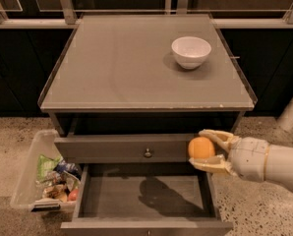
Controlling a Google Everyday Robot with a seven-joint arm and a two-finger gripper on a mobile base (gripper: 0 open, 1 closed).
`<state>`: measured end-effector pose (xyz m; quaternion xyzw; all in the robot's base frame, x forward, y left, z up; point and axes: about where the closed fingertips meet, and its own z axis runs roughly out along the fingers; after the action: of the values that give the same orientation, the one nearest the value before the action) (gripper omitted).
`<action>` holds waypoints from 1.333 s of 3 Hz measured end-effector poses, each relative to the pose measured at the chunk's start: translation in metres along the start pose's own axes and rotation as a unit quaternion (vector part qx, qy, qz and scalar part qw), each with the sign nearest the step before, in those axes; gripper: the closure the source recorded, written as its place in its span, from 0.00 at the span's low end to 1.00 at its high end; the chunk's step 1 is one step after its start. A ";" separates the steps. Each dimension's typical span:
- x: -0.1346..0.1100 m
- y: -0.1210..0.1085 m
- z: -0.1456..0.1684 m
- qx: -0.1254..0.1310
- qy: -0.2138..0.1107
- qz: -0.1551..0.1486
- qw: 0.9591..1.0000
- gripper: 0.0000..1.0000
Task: Pick orange from middle drawer and place on counter
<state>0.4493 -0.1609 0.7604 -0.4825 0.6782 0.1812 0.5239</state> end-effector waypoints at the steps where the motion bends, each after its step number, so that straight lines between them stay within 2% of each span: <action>1: -0.042 -0.015 -0.021 0.006 -0.015 -0.046 0.999 1.00; 2: -0.064 -0.024 -0.032 0.009 -0.024 -0.071 0.997 1.00; 3: -0.082 -0.053 -0.024 -0.012 -0.030 -0.083 0.996 1.00; 4: -0.113 -0.057 0.008 -0.039 -0.050 -0.106 0.992 1.00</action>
Offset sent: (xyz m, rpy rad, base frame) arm 0.0546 0.0204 0.1212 -0.0170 -0.1606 0.2129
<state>0.4998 -0.1289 0.8721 -0.5620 0.5888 0.1748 0.5540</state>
